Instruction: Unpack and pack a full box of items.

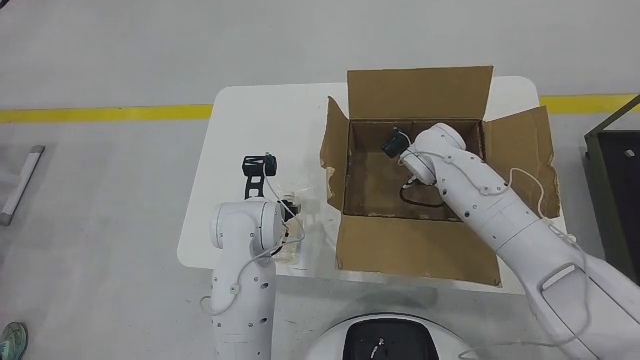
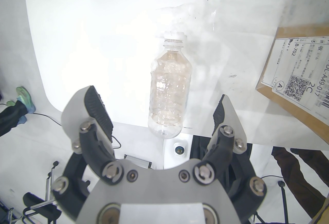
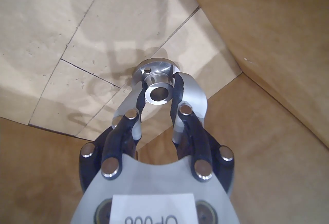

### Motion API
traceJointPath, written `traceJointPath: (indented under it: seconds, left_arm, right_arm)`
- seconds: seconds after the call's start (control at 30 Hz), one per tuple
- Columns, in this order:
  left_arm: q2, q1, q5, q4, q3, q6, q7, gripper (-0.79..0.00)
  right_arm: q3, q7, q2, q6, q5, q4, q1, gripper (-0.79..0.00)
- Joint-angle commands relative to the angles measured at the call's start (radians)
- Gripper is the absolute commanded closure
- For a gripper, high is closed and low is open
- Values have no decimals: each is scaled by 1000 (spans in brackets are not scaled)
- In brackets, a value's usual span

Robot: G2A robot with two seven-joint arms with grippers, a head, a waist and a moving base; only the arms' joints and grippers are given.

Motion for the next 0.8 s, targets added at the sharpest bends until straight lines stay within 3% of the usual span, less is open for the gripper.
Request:
traceJointPath:
  seconds: [0.0,0.5,0.77]
  left_arm:
    - [0,0,0,0,0,0,0,-785]
    - [0,0,0,0,0,0,0,-785]
    - [0,0,0,0,0,0,0,-785]
  right_arm:
    - [1,1,-1,-4,1,-7,-1,0]
    - [35,5,9,-77,11,-157,-68,0]
    - [95,-15,38,-134,-31,-322,-139,0]
